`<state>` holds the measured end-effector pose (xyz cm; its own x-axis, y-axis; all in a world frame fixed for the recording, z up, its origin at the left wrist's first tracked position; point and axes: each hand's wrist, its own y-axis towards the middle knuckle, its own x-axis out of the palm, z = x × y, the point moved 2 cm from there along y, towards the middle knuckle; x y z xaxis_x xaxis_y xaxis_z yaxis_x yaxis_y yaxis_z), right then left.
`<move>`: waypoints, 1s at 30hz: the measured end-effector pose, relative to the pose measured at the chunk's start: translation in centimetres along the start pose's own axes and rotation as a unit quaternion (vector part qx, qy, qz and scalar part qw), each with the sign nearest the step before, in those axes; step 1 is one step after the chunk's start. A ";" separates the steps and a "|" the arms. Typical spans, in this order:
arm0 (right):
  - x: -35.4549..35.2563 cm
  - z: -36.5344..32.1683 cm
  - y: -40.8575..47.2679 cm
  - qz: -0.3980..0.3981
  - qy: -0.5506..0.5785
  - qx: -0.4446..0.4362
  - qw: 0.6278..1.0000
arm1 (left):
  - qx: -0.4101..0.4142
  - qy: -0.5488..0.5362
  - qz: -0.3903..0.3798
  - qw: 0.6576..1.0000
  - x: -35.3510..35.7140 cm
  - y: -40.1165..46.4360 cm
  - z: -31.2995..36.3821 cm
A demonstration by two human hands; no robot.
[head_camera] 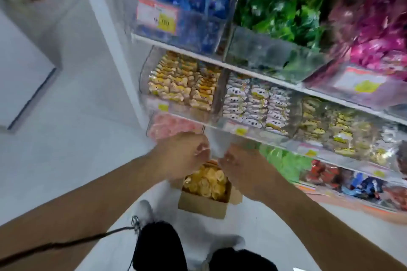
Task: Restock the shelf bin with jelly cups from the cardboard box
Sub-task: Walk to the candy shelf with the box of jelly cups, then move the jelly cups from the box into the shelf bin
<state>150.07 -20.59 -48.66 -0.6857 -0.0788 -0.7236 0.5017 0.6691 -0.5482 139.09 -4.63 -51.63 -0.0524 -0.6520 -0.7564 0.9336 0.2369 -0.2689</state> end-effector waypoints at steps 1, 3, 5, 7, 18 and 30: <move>2.0 1.5 0.9 -0.001 0.006 0.003 1.000 | 0.000 -0.005 -0.007 1.000 1.9 0.4 -0.6; 5.9 4.8 3.1 -0.004 0.025 0.019 0.999 | -0.002 -0.012 -0.020 1.000 5.9 1.7 -2.0; 9.9 8.2 5.5 -0.014 0.036 0.031 0.999 | -0.008 -0.015 -0.014 1.000 10.0 3.0 -4.0; 13.6 11.3 7.8 -0.018 0.032 0.028 0.999 | -0.013 -0.004 0.002 1.000 14.1 4.2 -6.5; 29.9 25.2 19.6 0.011 -0.088 -0.027 0.996 | -0.035 0.012 -0.067 0.997 33.5 9.9 -20.0; 31.3 27.7 17.5 0.087 -0.095 -0.036 0.991 | 0.030 0.014 0.027 0.999 37.1 9.6 -17.0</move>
<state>151.99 -31.84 -92.56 -0.4777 -0.0902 -0.8739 0.5599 0.7352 -0.3820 140.11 -14.32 -92.38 -0.0102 -0.6193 -0.7851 0.9547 0.2274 -0.1917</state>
